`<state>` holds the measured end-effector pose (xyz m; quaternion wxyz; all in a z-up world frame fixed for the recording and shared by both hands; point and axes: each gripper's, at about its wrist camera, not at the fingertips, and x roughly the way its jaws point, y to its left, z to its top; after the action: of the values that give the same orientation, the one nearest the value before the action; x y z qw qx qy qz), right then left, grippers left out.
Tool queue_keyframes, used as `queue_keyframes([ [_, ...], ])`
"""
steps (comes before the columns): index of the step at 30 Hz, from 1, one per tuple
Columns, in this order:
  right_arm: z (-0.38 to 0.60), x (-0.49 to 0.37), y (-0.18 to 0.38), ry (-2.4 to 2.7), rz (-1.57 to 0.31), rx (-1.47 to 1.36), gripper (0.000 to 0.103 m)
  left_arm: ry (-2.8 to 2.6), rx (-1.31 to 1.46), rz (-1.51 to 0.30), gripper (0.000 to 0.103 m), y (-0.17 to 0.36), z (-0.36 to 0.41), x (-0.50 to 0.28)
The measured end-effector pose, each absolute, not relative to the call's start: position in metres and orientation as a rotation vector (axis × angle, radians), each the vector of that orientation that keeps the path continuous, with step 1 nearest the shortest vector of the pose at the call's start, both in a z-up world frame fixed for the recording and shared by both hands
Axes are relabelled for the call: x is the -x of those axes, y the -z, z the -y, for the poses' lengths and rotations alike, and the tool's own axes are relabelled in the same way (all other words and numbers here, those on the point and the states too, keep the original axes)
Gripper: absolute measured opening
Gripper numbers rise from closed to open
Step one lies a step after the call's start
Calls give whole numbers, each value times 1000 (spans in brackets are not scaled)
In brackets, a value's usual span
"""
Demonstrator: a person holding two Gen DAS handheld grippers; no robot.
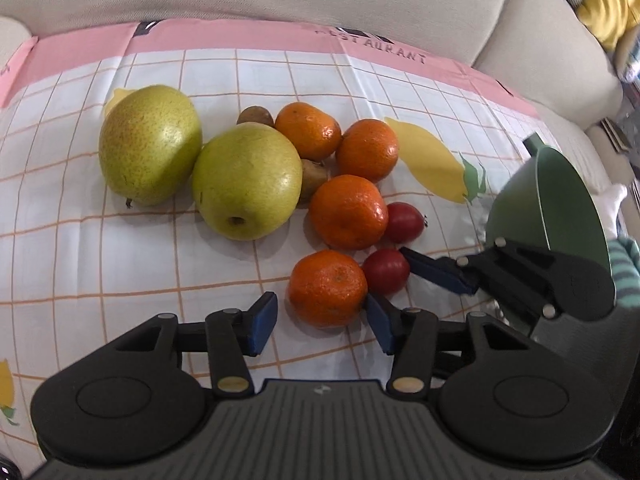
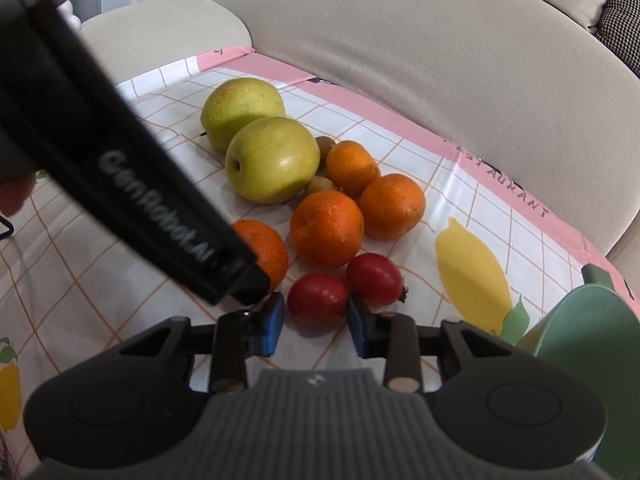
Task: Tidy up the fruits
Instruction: 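Grasp a mandarin with the left tool while the right tool grasps a red tomato, then carry the mandarin and red tomato over the green colander with both tools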
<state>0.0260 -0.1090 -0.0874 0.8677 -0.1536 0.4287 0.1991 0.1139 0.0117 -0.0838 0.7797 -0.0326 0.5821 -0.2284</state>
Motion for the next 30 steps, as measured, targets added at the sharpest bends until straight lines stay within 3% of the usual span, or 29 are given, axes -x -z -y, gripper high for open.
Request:
queue_keyframes([
  [3, 109, -26, 86, -408, -905, 312, 30, 509, 77, -1245, 48, 81, -11, -113],
  [13, 111, -28, 74, -393, -897, 278, 30, 445, 93, -1197, 44, 55, -29, -101],
  [30, 138, 12, 3, -321, -800, 188, 29, 468, 36, -1056, 40, -10, -19, -59],
])
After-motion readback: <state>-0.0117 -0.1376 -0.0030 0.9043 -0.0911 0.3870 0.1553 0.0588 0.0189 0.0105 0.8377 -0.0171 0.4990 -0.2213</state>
